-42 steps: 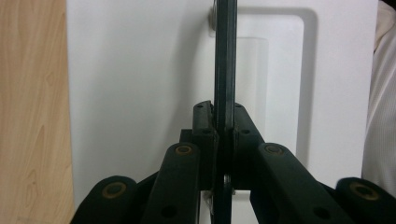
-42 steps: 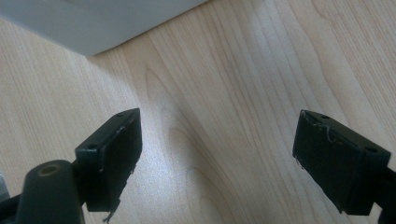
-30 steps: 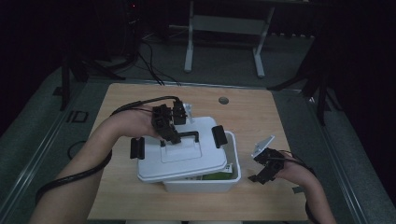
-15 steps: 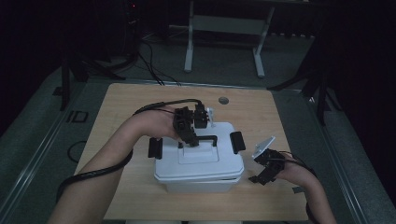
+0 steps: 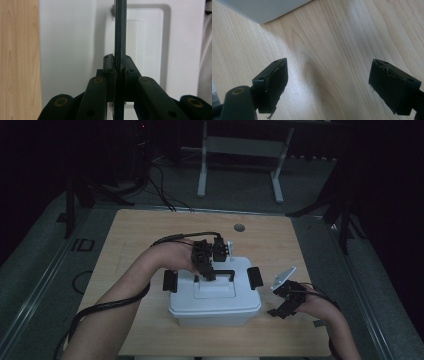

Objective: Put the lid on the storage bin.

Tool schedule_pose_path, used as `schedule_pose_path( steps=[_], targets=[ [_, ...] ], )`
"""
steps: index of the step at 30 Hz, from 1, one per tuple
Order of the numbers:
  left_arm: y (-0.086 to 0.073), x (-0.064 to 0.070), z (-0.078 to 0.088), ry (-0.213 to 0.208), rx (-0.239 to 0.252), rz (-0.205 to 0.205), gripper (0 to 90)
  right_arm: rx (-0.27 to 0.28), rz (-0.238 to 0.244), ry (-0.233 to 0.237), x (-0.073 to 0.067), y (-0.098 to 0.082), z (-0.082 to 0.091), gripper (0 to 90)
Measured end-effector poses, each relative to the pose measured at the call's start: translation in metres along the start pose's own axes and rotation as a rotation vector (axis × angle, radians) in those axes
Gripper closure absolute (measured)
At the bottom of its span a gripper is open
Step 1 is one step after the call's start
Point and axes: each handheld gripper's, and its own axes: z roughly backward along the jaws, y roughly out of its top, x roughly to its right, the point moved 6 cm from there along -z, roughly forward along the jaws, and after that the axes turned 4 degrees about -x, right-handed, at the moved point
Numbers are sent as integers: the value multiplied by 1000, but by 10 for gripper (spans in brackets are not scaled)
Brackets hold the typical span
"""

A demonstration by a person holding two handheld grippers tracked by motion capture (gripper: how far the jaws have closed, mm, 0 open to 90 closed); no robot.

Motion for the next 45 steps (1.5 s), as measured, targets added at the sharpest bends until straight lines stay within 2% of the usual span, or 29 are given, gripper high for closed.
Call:
schedule_pose_path(
  steps=[6,17,20,28,33,36,40,41,42,43,45],
  targets=[
    [1,-1,-7,-8,-9,-4,840,-2,3,7,-1,1,-2,154],
    [2,-4,-16,1,-14,-4,839,-4,9,10,-2,1,-3,154],
    [3,-6,-19,7,-29,-12,838,-10,7,13,-3,0,-4,154],
    [1,-7,-21,-9,2,2,838,-13,7,20,-4,-1,-7,154],
    [0,-8,-21,-3,2,-5,836,-13,13,21,-5,1,-6,154],
    [0,-10,-21,-8,8,3,832,-12,16,21,-5,2,-7,154],
    [0,-11,-21,8,14,11,822,-14,21,24,-6,3,-7,154],
    [-1,-13,-22,24,10,16,794,-16,21,24,-6,3,-7,154],
    [-3,-15,-24,30,-6,29,725,-15,22,24,-6,3,-7,154],
    [-5,-16,-25,27,0,36,679,-14,21,25,-6,4,-7,154],
    [-7,-19,-23,47,28,50,556,-13,20,24,-6,4,-6,154]
  ],
)
